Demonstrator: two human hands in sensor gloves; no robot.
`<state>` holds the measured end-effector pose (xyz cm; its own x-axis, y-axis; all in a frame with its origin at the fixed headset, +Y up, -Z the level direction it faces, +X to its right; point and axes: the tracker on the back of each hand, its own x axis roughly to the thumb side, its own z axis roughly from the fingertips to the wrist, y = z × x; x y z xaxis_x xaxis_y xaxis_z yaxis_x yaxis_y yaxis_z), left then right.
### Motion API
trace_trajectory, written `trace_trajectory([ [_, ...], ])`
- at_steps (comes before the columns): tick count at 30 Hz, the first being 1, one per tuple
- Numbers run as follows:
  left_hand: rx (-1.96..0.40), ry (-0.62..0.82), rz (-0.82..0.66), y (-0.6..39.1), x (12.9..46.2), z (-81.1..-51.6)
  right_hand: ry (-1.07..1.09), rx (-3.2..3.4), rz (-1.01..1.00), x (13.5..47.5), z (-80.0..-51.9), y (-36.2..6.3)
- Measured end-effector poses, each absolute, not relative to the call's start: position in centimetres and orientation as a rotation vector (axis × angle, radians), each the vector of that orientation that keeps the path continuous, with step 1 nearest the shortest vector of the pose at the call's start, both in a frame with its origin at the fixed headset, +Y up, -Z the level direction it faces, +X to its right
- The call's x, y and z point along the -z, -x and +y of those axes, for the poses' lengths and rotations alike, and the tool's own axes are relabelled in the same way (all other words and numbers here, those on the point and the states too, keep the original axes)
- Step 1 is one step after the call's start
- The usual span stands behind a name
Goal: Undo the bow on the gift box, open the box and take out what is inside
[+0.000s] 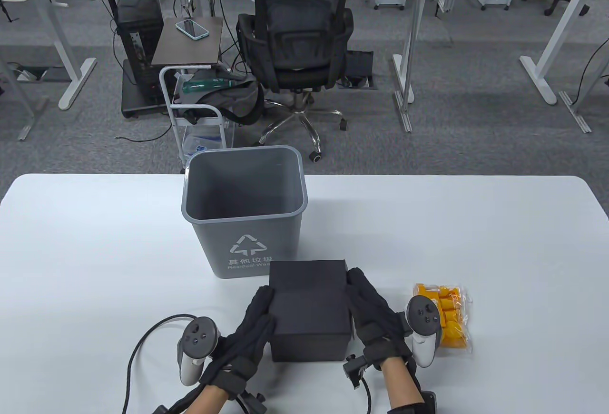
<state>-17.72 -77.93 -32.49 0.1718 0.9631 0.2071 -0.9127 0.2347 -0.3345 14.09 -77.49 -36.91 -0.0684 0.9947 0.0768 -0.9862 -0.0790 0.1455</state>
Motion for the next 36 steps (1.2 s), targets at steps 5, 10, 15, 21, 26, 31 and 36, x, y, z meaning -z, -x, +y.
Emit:
trace_trajectory([
  [5, -1.33, 0.136, -0.41, 17.7, 32.4, -77.9, -0.186, -1.625, 0.115, 36.8, -77.8, -13.4],
  [10, -1.332, 0.093, -0.426, 18.1, 32.4, -77.0, -0.234, -1.671, -0.005, 36.5, -76.3, -14.0],
  [15, -1.228, -0.076, -0.424, 20.0, 31.7, -73.9, -0.338, -1.944, -0.214, 34.3, -71.6, -15.3],
  [21, -0.648, -0.258, -0.383, 21.2, 30.5, -70.5, -0.331, -2.421, -0.353, 32.4, -70.4, -18.1],
  [26, -0.299, -0.254, -0.284, 20.9, 30.9, -70.6, -0.217, -2.581, -0.307, 33.0, -72.7, -20.2],
  [31, -0.196, -0.199, -0.253, 20.5, 31.0, -71.3, -0.178, -2.561, -0.257, 33.2, -73.6, -20.4],
  [36, -0.223, -0.166, -0.266, 20.5, 31.5, -71.7, -0.229, -2.608, -0.249, 33.0, -73.9, -19.2],
])
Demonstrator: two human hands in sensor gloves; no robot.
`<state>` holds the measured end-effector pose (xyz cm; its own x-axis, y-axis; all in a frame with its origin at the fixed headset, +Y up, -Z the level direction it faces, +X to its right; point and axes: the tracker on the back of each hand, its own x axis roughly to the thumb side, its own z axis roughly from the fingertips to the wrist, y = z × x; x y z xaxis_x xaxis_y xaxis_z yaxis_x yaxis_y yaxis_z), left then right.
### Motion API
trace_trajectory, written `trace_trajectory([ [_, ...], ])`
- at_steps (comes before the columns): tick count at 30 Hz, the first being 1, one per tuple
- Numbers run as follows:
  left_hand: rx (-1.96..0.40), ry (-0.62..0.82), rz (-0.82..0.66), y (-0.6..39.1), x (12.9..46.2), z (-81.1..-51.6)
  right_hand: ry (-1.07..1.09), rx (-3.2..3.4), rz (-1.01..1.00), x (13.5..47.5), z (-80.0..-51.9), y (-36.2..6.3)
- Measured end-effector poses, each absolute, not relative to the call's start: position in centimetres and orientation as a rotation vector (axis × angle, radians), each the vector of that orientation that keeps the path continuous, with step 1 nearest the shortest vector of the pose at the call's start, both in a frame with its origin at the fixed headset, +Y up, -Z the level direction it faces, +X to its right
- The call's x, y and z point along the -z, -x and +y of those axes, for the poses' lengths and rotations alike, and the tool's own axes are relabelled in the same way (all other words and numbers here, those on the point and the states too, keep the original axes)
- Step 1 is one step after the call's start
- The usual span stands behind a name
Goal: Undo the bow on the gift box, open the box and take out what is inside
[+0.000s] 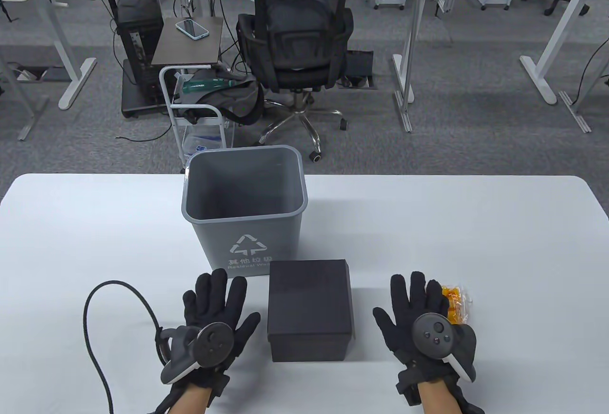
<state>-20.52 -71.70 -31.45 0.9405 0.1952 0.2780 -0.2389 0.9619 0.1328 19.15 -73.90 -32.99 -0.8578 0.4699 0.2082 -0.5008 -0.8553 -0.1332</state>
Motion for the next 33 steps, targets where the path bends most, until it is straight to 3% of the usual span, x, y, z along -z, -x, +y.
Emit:
trace_trajectory([
  [7, -0.222, -0.154, -0.277, 20.9, 31.5, -72.1, -0.291, -2.68, -0.261, 32.9, -74.1, -17.3],
  [33, -0.205, -0.146, -0.286, 20.5, 31.6, -72.6, -0.26, -2.589, -0.207, 33.4, -75.1, -18.5],
])
